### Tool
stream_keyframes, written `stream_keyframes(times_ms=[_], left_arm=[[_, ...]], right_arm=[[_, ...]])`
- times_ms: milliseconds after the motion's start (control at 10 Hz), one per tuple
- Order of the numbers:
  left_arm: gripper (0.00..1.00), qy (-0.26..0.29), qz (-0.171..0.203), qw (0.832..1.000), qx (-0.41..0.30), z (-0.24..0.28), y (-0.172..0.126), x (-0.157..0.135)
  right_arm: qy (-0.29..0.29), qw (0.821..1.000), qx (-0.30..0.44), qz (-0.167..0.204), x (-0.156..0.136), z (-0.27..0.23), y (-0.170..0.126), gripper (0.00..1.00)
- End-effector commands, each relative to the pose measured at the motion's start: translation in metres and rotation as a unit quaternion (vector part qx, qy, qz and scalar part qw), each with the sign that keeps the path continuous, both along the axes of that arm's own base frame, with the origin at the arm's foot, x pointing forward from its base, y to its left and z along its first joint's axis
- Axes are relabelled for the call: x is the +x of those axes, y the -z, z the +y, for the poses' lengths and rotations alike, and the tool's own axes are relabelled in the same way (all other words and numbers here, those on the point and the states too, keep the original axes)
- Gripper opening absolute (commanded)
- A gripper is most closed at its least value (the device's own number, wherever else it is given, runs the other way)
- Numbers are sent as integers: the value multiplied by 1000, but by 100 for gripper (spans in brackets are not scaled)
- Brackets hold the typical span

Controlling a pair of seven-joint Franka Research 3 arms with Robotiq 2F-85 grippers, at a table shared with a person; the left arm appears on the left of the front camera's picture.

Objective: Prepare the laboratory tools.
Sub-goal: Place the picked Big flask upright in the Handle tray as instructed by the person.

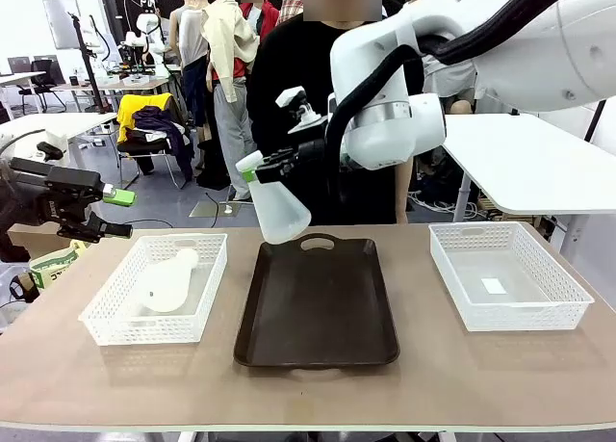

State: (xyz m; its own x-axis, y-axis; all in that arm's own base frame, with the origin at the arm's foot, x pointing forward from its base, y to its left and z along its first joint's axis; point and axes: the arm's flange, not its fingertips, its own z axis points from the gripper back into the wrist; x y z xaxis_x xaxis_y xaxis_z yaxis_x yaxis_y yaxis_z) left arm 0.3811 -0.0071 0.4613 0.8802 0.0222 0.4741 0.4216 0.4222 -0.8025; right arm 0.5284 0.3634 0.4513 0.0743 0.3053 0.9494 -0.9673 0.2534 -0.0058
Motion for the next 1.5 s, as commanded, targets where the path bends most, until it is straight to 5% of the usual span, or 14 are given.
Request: stream_keyframes(times_ms=[0,400,700,1400], left_arm=[[100,0,-2,1000,-9,1,-1,0],[100,0,-2,1000,-9,1,-1,0],[100,0,-2,1000,-9,1,-1,0],[100,0,-2,1000,-9,1,-1,0]], right_arm=[[-49,997,37,-55,22,-11,36,0],[-97,983,142,-58,43,-34,97,0],[-84,979,184,-21,53,-41,132,0],[-46,982,185,7,59,-66,157,0]])
